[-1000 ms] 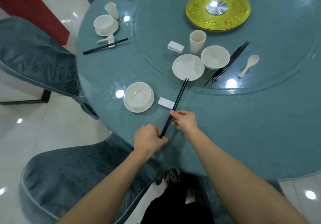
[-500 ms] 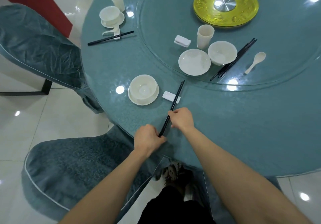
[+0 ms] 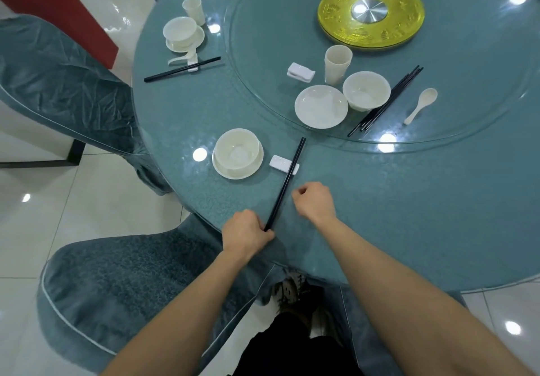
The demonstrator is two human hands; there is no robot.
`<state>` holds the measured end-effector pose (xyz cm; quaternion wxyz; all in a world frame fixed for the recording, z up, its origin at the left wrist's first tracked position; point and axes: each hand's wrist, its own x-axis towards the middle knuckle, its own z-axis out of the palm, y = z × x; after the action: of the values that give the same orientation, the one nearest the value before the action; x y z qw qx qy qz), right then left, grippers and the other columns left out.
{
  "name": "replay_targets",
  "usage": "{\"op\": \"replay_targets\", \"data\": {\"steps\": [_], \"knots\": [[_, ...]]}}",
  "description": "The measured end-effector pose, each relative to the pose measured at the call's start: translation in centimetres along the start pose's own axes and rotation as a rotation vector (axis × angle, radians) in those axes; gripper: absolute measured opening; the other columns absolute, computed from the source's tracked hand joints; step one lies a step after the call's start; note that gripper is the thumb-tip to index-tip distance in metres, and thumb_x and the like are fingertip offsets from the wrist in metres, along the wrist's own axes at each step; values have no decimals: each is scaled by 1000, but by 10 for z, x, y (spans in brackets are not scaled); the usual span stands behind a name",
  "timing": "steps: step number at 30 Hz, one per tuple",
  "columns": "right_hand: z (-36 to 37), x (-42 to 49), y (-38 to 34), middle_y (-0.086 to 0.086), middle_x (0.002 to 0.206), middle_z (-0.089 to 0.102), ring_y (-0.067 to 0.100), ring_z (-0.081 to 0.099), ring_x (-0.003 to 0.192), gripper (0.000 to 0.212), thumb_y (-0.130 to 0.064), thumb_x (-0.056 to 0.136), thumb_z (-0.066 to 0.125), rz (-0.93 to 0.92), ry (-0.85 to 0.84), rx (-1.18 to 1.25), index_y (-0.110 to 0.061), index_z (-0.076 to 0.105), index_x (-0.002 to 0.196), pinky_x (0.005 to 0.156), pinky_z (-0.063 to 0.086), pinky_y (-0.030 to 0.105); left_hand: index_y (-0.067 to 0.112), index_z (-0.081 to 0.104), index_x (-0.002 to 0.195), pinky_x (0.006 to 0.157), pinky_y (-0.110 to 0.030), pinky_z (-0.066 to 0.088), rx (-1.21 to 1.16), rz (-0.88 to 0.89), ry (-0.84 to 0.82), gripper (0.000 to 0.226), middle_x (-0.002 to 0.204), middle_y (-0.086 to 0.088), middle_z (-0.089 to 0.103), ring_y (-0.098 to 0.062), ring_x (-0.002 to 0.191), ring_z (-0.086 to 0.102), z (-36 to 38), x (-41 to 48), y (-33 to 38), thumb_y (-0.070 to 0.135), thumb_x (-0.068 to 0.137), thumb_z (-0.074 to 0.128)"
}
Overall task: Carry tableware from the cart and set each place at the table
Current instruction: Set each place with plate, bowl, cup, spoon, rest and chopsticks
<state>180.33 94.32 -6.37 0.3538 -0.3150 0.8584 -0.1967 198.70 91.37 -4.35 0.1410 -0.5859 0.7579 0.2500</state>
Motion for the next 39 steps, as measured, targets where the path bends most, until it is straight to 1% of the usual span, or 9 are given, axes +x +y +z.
{"op": "replay_targets", "data": {"steps": [7, 13, 16, 19, 22, 26, 30, 35, 39], "knots": [[-19, 5, -2, 12, 64, 70, 31, 69, 66, 30, -20, 88, 55, 20, 25, 8, -4, 68, 67, 63, 61, 38, 17, 70, 58, 60, -30, 59, 48, -7, -35, 39, 53, 7, 63, -18, 56, 64, -14, 4, 1, 56, 63, 76], [-52, 23, -6, 9, 62, 69, 31, 65, 62, 27, -20, 87, 54, 16, 95, 123, -7, 64, 66, 60, 60, 37, 28, 76, 87, 76, -31, 59, 14, 37, 84, 31, 84, 12, 73, -17, 84, 71, -62, 27, 26, 53, 70, 81], [-73, 36, -8, 0, 63, 65, 25, 61, 66, 23, -23, 88, 58, 6, 158, 175, -12, 64, 68, 59, 46, 29, 32, 73, 94, 76, -31, 58, -25, 98, 155, 30, 89, 14, 71, -15, 85, 70, -87, 49, 46, 52, 73, 80], [-100, 54, -7, -4, 74, 72, 19, 66, 74, 19, -28, 90, 62, -16, 208, 206, -19, 73, 78, 66, 48, 28, 32, 72, 101, 76, -32, 56, -32, 182, 194, 30, 89, 13, 71, -15, 87, 69, -116, 75, 79, 48, 77, 79], [-134, 75, -8, -8, 75, 73, 16, 68, 76, 17, -32, 88, 65, -32, 223, 244, -23, 75, 77, 68, 53, 29, 30, 68, 119, 87, -36, 56, -51, 265, 202, 46, 99, 11, 68, -17, 96, 68, -143, 107, 120, 45, 78, 81], [-177, 101, -9, -9, 72, 73, 17, 69, 77, 19, -34, 86, 66, -15, 249, 251, -23, 74, 72, 70, 58, 33, 25, 61, 136, 90, -40, 54, 21, 396, 218, 63, 121, 3, 65, -23, 107, 66, -173, 151, 179, 46, 80, 82], [-205, 120, -9, -8, 71, 72, 14, 68, 75, 20, -33, 89, 65, -11, 287, 255, -20, 78, 81, 64, 52, 27, 26, 51, 148, 100, -47, 53, 58, 489, 236, 79, 138, -3, 59, -29, 125, 61, -193, 188, 227, 40, 77, 82], [-231, 147, -8, -12, 73, 71, 10, 67, 74, 19, -33, 91, 66, 9, 317, 272, -23, 80, 83, 65, 51, 26, 36, 37, 157, 104, -54, 51, 150, 575, 187, 94, 144, -4, 53, -32, 133, 53, -203, 237, 280, 46, 76, 83], [-239, 166, -8, -9, 70, 69, 15, 66, 72, 19, -33, 89, 63, 4, 326, 266, -22, 78, 81, 66, 54, 30, 40, 34, 160, 104, -54, 52, 256, 616, 128, 99, 147, -6, 53, -32, 133, 55, -201, 268, 301, 52, 75, 81]]}}
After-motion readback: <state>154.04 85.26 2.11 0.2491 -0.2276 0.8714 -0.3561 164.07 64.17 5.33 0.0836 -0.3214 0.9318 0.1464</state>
